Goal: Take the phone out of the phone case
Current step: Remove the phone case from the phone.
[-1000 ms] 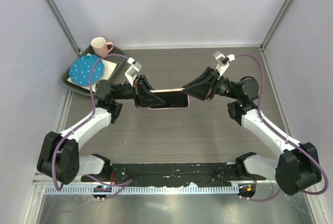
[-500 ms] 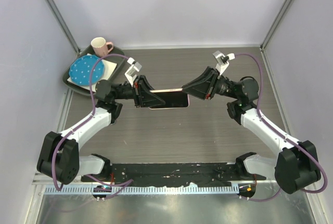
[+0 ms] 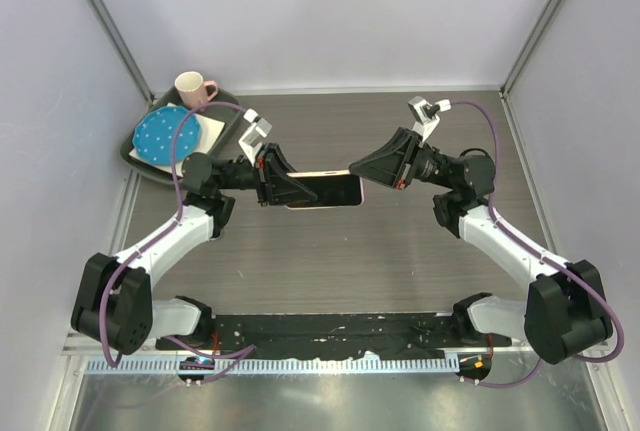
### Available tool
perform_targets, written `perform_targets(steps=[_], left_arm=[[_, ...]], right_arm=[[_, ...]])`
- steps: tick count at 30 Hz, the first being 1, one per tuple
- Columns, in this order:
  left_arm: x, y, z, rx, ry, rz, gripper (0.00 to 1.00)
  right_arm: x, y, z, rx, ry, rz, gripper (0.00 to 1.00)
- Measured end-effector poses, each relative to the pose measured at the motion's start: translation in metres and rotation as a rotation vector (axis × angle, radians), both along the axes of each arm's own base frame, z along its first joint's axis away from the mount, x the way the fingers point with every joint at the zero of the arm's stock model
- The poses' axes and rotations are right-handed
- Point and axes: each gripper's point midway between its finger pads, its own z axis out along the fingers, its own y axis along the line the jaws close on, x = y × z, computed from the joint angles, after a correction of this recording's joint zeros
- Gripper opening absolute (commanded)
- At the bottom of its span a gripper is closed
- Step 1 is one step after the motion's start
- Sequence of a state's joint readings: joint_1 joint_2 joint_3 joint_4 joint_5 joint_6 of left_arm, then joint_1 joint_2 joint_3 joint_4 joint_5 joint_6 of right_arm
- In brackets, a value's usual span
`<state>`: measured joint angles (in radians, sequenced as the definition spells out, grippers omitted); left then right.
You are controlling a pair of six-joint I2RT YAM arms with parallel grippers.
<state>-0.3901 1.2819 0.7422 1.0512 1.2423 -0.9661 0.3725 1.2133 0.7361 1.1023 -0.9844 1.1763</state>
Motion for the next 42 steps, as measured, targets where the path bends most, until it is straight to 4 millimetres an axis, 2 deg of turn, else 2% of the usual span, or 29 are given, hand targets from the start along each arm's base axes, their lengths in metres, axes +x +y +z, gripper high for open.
perform_targets(steps=[10, 20, 42], left_arm=[[-0.015, -0.003, 0.023, -0.022, -0.033, -0.083, 0.00], [-0.020, -0.003, 0.025, -0.013, 0.043, -0.100, 0.00], [-0.024, -0.005, 0.033, -0.017, 0.047, -0.117, 0.00]], right_arm=[[-0.011, -0.003, 0.017, 0.082, -0.032, 0.048, 0.01], [-0.008, -0.002, 0.014, 0.097, -0.058, 0.056, 0.01], [-0.009, -0.001, 0.019, 0.130, 0.066, 0.114, 0.01]])
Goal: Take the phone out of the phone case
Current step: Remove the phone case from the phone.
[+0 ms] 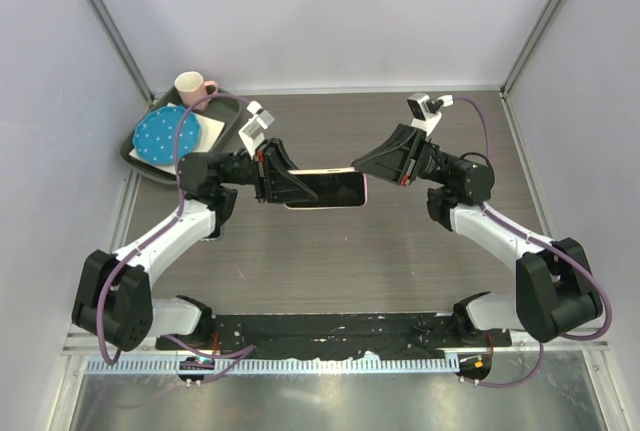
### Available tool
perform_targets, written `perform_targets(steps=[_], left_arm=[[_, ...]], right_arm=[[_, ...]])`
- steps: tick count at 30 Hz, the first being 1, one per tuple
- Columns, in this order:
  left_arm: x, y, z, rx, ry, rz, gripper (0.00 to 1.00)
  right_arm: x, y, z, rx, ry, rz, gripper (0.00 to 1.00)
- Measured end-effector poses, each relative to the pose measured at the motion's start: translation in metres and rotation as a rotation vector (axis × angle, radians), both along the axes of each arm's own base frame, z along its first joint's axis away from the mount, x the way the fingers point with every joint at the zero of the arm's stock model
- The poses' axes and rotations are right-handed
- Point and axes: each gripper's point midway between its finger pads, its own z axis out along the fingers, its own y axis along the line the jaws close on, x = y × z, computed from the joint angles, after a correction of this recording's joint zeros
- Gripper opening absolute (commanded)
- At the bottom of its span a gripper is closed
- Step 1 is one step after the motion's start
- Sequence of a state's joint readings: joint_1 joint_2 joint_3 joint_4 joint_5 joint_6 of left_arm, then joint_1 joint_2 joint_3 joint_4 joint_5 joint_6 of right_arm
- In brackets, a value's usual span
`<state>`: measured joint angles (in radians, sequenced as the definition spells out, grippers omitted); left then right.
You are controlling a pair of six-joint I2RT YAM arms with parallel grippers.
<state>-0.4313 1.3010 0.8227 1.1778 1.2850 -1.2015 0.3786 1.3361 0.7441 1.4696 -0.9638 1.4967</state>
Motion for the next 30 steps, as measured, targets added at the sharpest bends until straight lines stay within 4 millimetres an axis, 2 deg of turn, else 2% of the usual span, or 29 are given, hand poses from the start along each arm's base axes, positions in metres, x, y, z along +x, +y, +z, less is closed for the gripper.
perform_targets(steps=[13, 25, 30], left_arm=[[-0.023, 0.006, 0.010, 0.012, -0.101, -0.078, 0.00], [-0.022, 0.006, 0.012, 0.006, -0.099, -0.070, 0.00], [-0.016, 0.009, 0.009, 0.008, -0.087, -0.047, 0.00]], right_arm=[[-0.005, 0.012, -0.002, 0.006, 0.066, 0.077, 0.01], [-0.007, 0.013, 0.004, -0.076, -0.241, -0.082, 0.01], [-0.004, 0.015, 0.002, -0.123, -0.306, -0.102, 0.16]])
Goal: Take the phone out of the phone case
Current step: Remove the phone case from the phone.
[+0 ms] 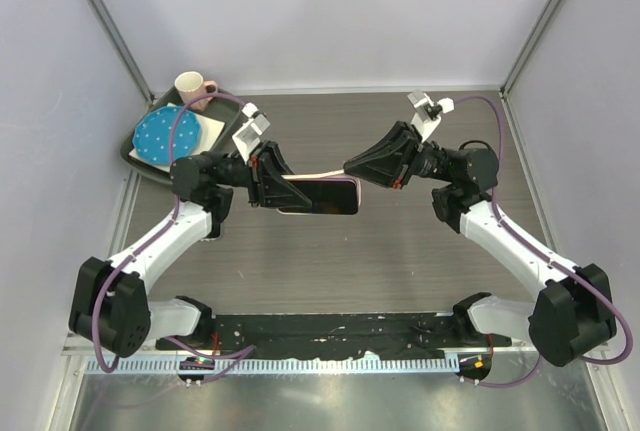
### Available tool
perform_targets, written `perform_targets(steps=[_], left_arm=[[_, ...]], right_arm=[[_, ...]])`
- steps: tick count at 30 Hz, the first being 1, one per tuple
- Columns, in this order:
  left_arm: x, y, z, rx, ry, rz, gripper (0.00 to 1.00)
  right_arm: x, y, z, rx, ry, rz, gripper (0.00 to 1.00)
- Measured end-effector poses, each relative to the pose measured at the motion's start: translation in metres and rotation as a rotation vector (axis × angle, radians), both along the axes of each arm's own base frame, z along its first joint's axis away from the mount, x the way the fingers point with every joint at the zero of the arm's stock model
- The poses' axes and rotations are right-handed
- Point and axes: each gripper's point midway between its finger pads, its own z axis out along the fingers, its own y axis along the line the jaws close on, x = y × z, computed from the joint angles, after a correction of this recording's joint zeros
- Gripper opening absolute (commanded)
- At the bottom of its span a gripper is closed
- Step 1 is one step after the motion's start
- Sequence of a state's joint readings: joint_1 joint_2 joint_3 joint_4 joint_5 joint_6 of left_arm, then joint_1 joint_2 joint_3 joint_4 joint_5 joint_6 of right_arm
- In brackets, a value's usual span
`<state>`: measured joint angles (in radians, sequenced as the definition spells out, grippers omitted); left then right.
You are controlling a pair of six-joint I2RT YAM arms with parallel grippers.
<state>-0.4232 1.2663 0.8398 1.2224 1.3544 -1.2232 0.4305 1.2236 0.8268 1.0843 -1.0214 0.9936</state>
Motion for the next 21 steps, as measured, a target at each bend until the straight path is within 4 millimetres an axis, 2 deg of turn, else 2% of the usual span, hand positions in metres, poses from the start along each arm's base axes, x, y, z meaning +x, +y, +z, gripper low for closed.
perform_targets(steps=[3, 5, 6, 8, 10, 12, 15, 21], left_arm=[[0.004, 0.002, -0.005, 0.005, 0.019, 0.016, 0.00], [0.006, 0.002, -0.007, 0.006, 0.034, 0.025, 0.00], [0.008, 0.001, -0.007, 0.002, 0.044, 0.033, 0.00], [0.011, 0.000, -0.006, -0.008, 0.055, 0.048, 0.00], [0.012, -0.001, -0.006, -0.013, 0.057, 0.054, 0.00], [0.013, -0.001, -0.008, -0.009, 0.064, 0.056, 0.00], [0.016, -0.002, -0.010, -0.006, 0.076, 0.061, 0.00], [0.019, -0.002, -0.013, -0.010, 0.078, 0.072, 0.00]], right_arm=[[0.002, 0.001, -0.006, -0.033, -0.019, -0.007, 0.31], [0.004, 0.003, -0.011, -0.056, -0.022, -0.009, 0.38], [0.001, 0.005, -0.013, -0.071, -0.031, -0.002, 0.47], [0.000, 0.010, -0.023, -0.113, -0.026, 0.013, 0.55], [0.002, 0.014, -0.039, -0.166, 0.004, 0.023, 0.54], [0.004, 0.015, -0.048, -0.202, 0.018, 0.024, 0.49], [0.003, 0.014, -0.051, -0.231, 0.012, 0.031, 0.45], [0.003, 0.011, -0.055, -0.266, 0.006, 0.038, 0.46]])
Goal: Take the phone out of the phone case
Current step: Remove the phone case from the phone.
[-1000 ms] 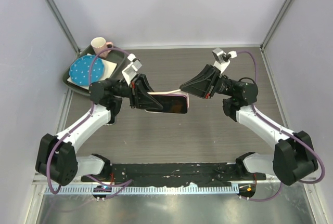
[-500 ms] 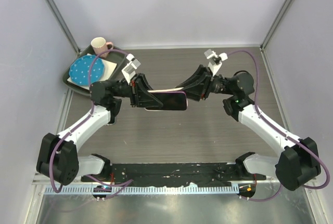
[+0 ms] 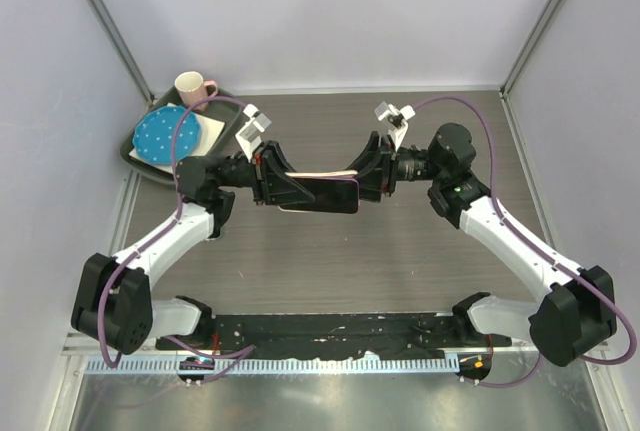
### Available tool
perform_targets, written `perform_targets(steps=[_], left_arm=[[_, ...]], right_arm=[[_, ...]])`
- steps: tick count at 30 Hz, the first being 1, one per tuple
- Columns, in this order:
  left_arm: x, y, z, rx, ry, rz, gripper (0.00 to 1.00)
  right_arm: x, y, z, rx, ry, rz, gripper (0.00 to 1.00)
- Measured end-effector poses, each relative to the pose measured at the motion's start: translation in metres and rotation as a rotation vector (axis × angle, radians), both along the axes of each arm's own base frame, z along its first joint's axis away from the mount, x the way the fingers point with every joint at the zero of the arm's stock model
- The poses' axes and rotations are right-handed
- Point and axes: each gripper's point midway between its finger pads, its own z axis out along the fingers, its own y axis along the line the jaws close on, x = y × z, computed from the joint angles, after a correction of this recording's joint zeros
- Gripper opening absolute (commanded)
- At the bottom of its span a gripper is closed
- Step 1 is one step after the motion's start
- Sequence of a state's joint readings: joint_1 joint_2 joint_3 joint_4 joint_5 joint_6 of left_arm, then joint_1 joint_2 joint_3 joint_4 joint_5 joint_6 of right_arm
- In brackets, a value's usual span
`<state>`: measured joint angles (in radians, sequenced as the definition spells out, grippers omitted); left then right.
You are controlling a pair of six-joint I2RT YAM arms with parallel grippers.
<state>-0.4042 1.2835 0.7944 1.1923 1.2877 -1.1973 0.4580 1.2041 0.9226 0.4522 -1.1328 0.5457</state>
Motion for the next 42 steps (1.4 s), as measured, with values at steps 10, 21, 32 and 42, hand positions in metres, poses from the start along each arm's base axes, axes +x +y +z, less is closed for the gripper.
perform_targets(steps=[10, 21, 32, 42], left_arm=[[0.014, -0.001, -0.020, 0.001, 0.025, 0.064, 0.00], [0.052, -0.009, -0.081, 0.132, 0.074, 0.189, 0.50], [0.083, -0.002, -0.150, 0.326, -0.017, 0.331, 0.56], [0.107, 0.006, -0.233, 0.516, 0.013, 0.388, 0.55]], right_arm=[[0.002, -0.007, -0.022, -0.067, 0.029, 0.016, 0.01], [0.033, -0.023, -0.112, -0.152, 0.287, -0.042, 0.01], [0.040, -0.035, -0.176, -0.173, 0.513, -0.085, 0.01], [0.058, -0.041, -0.205, -0.173, 0.600, -0.168, 0.01]])
